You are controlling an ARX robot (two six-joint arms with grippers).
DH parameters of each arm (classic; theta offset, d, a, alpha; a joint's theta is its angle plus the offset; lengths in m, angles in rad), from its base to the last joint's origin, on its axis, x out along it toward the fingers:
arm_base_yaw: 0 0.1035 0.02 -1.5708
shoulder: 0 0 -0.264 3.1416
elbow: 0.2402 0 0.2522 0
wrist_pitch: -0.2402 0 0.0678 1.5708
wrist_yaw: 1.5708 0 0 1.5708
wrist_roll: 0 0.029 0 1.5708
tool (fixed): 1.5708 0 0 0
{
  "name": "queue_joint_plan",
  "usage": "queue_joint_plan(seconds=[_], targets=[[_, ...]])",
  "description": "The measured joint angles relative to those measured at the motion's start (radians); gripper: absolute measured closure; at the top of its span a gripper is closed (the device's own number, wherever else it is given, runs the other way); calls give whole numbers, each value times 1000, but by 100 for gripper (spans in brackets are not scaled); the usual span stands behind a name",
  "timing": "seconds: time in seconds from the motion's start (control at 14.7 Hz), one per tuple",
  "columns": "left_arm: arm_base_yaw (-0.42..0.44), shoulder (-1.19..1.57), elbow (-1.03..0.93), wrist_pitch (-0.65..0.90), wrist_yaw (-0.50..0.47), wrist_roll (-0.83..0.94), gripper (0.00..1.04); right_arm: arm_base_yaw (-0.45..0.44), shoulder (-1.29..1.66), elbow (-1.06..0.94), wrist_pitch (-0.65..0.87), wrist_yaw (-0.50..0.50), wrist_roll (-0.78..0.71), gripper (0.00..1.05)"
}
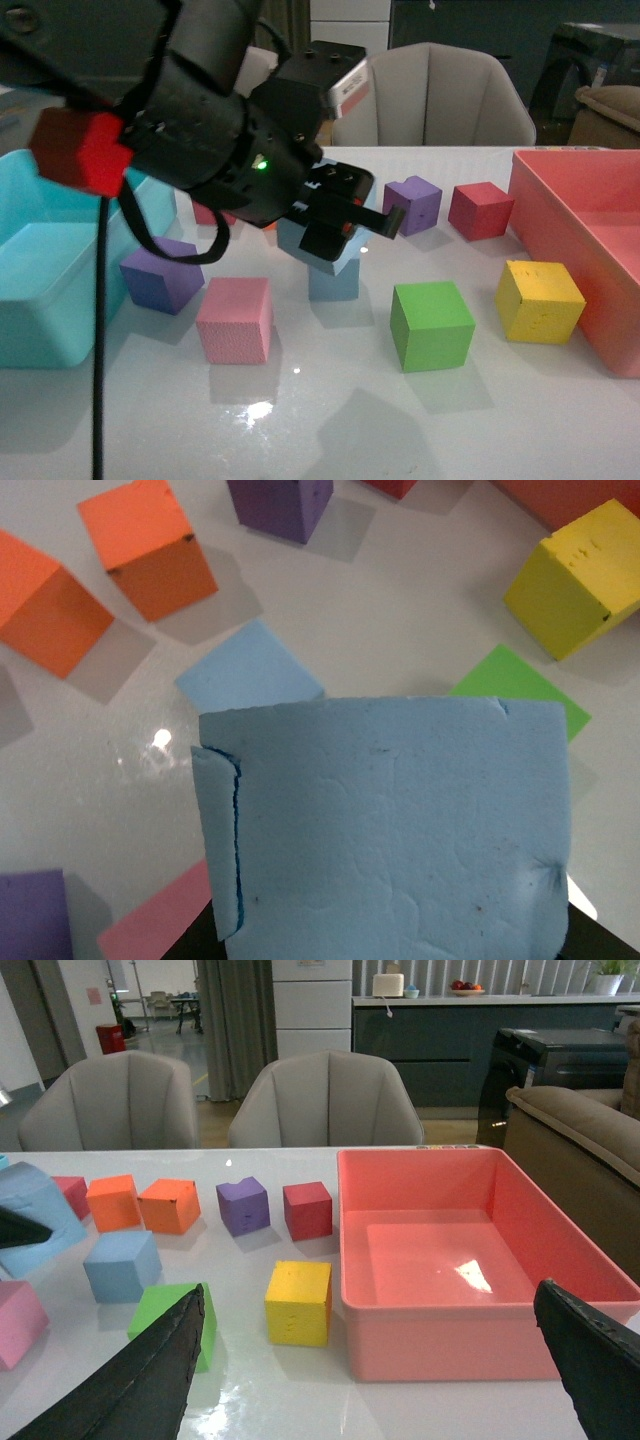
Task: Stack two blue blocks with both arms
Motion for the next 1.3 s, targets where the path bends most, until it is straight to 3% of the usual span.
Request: queue_joint_plan(seconds=[0.27,0.68,1.3], targets=[[-8,51,75,-34,4,17,63,0,0,0,0,0,0,6],[10,400,504,-223,21,108,63,0,0,0,0,0,0,6],[48,446,570,-252,44,3,63,0,0,0,0,0,0,6]])
